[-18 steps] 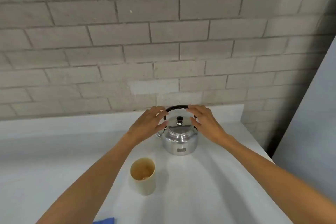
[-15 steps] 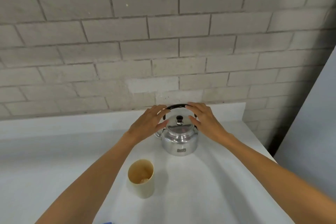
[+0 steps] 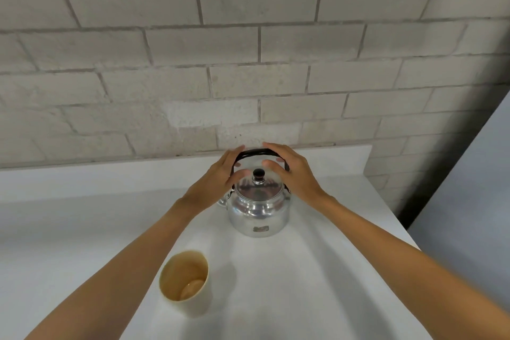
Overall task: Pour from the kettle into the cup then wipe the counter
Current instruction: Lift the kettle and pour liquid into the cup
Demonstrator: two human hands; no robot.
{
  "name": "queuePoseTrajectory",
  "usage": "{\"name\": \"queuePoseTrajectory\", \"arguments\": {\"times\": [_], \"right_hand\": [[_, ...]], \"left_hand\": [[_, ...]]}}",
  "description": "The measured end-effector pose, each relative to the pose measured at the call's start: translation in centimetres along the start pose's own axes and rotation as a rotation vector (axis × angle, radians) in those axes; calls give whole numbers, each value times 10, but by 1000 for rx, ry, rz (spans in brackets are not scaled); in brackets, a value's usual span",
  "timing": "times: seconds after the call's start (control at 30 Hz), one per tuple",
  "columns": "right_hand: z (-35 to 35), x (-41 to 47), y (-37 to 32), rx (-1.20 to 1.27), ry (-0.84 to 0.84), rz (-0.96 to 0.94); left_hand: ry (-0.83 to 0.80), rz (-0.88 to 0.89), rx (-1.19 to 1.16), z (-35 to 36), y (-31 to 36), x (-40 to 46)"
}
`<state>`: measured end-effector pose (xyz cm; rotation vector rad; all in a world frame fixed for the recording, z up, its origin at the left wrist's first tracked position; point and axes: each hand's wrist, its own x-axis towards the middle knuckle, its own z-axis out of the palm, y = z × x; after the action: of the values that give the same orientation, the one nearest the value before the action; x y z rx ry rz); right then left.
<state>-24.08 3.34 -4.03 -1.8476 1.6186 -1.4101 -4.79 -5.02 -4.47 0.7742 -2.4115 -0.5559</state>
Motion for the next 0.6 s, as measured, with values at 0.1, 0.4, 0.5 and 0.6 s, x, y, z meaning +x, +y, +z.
{"name": "queuePoseTrajectory", "arguments": {"times": [0.1,0.4,0.5,0.6], "right_hand": [[2,2,-1,56,74,12],[6,2,-6,71,188,56],[5,-4,-10,79,200,69],[-1,-12,-18,103,205,97]], "left_hand": [[72,-19,-176,8,2,5],[174,-86,-320,18,12,13],[146,-92,-295,17,18,10],[149,-82,-295,14,30,5]]}}
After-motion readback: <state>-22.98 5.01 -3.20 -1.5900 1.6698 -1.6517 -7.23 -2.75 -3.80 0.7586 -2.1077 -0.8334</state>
